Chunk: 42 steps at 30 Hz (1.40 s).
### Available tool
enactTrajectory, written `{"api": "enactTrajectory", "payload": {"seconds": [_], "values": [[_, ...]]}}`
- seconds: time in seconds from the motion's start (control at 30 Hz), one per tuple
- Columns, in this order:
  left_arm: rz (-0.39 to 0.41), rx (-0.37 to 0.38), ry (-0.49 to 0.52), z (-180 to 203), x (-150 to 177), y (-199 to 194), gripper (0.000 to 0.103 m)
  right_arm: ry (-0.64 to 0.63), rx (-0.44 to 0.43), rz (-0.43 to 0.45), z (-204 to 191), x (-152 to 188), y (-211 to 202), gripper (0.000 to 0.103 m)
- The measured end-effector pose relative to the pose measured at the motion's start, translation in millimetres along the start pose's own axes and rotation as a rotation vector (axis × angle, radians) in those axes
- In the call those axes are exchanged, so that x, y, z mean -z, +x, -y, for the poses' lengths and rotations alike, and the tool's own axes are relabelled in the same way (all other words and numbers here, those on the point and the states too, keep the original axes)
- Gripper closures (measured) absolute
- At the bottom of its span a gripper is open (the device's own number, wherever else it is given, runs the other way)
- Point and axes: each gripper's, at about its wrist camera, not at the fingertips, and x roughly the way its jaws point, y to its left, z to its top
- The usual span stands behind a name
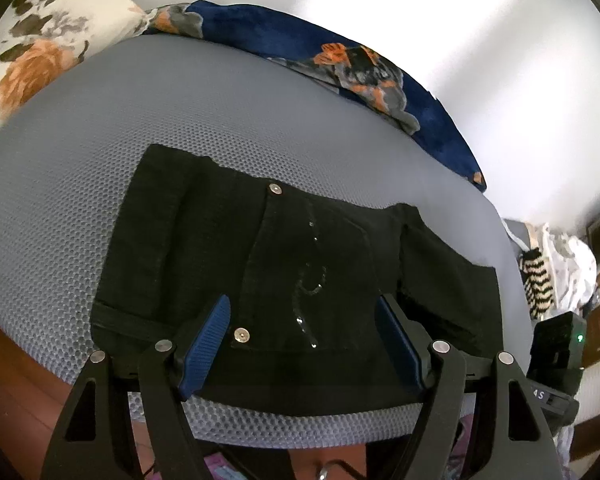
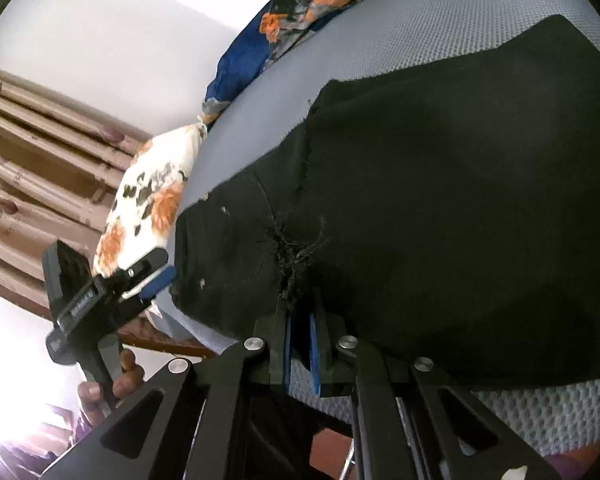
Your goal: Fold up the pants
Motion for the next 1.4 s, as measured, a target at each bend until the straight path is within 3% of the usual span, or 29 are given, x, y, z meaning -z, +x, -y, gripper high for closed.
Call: {"api": "enactTrajectory", "payload": {"seconds": [0.13,0.23,0.27,0.3,0.37,0.47,0.6,0.73,0.93,1.03,1.2,1.37,1.4], "values": [[-0.009,-0.007,0.042,9.3,5.2,3.1,0.028,-0.025,0.017,-0.021,3.6,8.0,6.6,0.095],[-0.035,-0.005,0.069,16.0,9.8,9.3,0.028,-0.125,0.043,-0.027,-7.5,10.3,9.2,0.088],[-0.048,-0.006,0.08,19.0,11.6,11.7,0.028,-0.141,0.044,-0.03,-10.0,11.6,8.8,0.082],[-0.056,-0.006,0.088,21.3,12.7,12.8,0.028,-0.15,0.008,-0.038,-12.4,11.4,6.9,0.072],[-0.076,-0.002,0.118,28.8,15.1,14.2,0.028,-0.144,-0.1,-0.031,-12.2,7.4,-5.2,0.064],[-0.086,0.023,0.16,39.4,15.7,11.1,0.028,-0.092,-0.156,0.096,7.3,-13.2,-42.3,0.06],[-0.09,0.049,0.192,50.8,15.5,8.3,0.028,0.041,-0.156,0.184,53.0,-33.4,-77.5,0.06],[-0.117,0.083,0.202,57.3,16.0,12.5,0.028,-0.044,-0.118,0.151,57.0,-29.9,-83.9,0.06],[-0.222,0.174,0.214,74.9,21.4,27.9,0.028,-0.087,-0.148,0.063,51.2,-23.0,-58.7,0.06],[-0.296,0.283,0.189,83.0,22.5,37.2,0.028,-0.105,-0.114,0.054,51.8,-20.8,-54.9,0.06],[-0.379,0.365,0.107,87.2,12.8,63.5,0.028,-0.041,-0.125,0.081,68.0,-22.4,-61.2,0.06],[-0.359,0.389,0.113,101.6,-15.8,83.6,0.028,-0.015,-0.136,0.104,77.0,-23.2,-66.0,0.06],[-0.361,0.366,0.132,106.4,-23.2,91.5,0.028,-0.009,-0.138,0.103,78.5,-23.2,-64.9,0.06]]}}
